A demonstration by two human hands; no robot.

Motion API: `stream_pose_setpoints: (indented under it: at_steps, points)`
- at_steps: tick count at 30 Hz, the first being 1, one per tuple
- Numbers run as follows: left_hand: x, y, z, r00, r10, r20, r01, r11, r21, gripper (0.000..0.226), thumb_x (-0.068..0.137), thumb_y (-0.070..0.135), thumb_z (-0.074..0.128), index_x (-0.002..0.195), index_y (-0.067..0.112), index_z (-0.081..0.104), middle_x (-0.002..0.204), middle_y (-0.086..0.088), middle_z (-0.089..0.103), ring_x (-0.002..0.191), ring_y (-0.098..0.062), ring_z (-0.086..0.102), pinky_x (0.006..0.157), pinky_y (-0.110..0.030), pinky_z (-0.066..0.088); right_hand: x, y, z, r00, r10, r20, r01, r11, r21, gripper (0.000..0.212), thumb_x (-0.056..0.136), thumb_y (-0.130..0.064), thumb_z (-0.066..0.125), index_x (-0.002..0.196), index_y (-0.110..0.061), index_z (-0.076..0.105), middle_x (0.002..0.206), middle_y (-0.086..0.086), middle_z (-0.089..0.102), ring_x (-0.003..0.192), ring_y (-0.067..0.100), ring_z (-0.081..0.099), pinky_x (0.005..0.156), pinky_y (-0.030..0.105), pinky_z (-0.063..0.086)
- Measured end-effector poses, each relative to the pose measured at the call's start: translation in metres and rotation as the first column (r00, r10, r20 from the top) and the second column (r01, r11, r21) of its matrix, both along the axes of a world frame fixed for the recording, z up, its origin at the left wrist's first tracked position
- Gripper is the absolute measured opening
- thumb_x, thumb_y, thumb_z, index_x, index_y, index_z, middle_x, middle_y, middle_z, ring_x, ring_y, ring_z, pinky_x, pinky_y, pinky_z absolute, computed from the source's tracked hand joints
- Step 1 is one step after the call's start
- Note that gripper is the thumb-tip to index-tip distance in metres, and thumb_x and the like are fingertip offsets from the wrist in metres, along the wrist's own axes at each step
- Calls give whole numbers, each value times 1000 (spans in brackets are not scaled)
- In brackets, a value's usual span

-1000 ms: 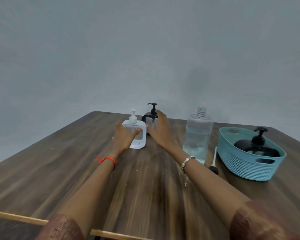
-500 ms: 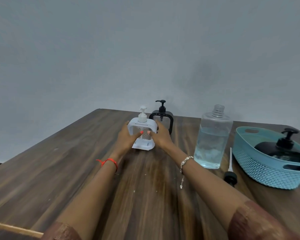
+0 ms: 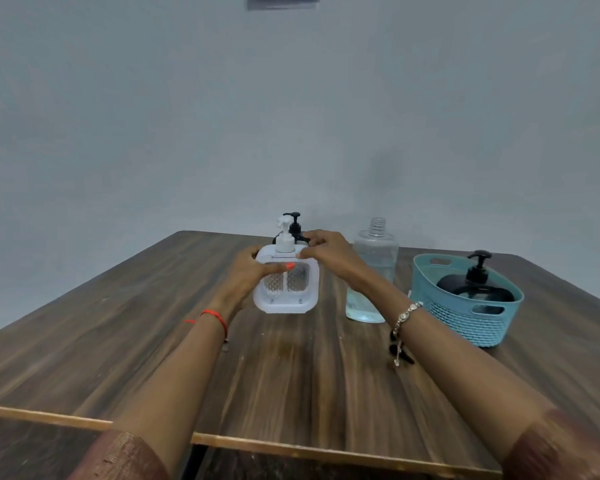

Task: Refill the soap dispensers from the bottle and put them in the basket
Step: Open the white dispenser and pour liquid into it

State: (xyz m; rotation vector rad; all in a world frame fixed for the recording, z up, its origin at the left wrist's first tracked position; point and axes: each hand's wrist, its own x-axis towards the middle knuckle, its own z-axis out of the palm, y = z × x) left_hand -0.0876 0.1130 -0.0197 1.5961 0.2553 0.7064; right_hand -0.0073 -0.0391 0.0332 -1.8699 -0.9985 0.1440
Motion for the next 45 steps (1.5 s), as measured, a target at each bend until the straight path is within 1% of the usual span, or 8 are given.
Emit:
stream_pose_setpoints:
  at_steps: [5, 10, 16, 21, 28, 37, 42, 45]
  points:
    - [-4, -34, -4, 999, -39, 13, 39, 999, 14, 53, 64, 8, 83, 111, 2, 59, 103, -16, 67, 90, -30, 66, 75, -37, 56, -18, -18, 7, 995, 7, 101, -12, 999, 50, 43, 72, -32, 77, 73, 8, 61, 65, 18, 53, 63, 15, 47, 61, 25, 35]
    - [-9, -47, -3, 998, -58, 2, 57, 995, 78, 51, 64, 7, 82, 109, 5, 59, 95, -10, 66, 82, -22, 64, 65, -27, 52, -21, -27, 2, 984, -18, 180, 4, 997, 81, 45, 73, -21, 77, 45, -16, 42, 47, -5, 36, 43, 6, 31, 43, 13, 25]
    - [-22, -43, 7, 963, -270, -4, 269, 962, 54, 39, 59, 6, 81, 94, 13, 67, 83, -2, 72, 76, -18, 68, 67, -26, 56, -16, -44, 12, 968, 248, 38, -250, 964, 88, 3, 76, -10, 72, 79, -10, 73, 81, 20, 69, 71, 16, 61, 71, 28, 48]
    - [-22, -51, 12, 976, -217, -4, 217, 975, 48, 37, 62, 7, 81, 96, 10, 67, 84, -2, 72, 76, -17, 67, 67, -27, 55, -1, -50, 16, 864, 441, -242, -384, 890, 247, 38, 79, 12, 57, 116, 3, 59, 113, 12, 66, 100, 21, 64, 96, 31, 49]
    - [-13, -65, 14, 995, -84, 53, 83, 996, 22, 52, 61, 6, 83, 109, 0, 62, 93, -11, 70, 76, -18, 69, 62, -24, 55, -23, -38, 4, 994, -84, 76, 73, 987, 140, 33, 66, -33, 81, 82, -7, 69, 78, 5, 69, 71, 16, 63, 65, 28, 49]
    - [-16, -65, 15, 998, -40, 46, 40, 999, -2, 48, 56, 7, 86, 99, 9, 64, 84, -2, 69, 61, -4, 67, 52, -17, 52, -14, -46, 13, 964, 148, -219, -97, 968, 230, 45, 78, 1, 66, 122, -2, 56, 118, 16, 64, 104, 25, 61, 94, 34, 48]
    - [-15, -67, 13, 999, -19, 35, 18, 999, 42, 49, 58, 9, 86, 101, 4, 64, 85, -5, 70, 71, -17, 68, 54, -18, 52, -29, -36, 7, 979, -146, 139, 128, 983, 131, 44, 69, -35, 79, 97, -4, 65, 85, 0, 64, 78, 10, 57, 67, 23, 43]
    - [-16, -68, 11, 999, -11, 37, 11, 1000, 21, 40, 57, 8, 86, 91, 12, 65, 77, 1, 70, 65, -11, 68, 52, -16, 51, -27, -36, 11, 974, -152, 167, 132, 983, 127, 32, 71, -27, 78, 85, 1, 69, 78, 11, 65, 67, 13, 54, 61, 25, 38]
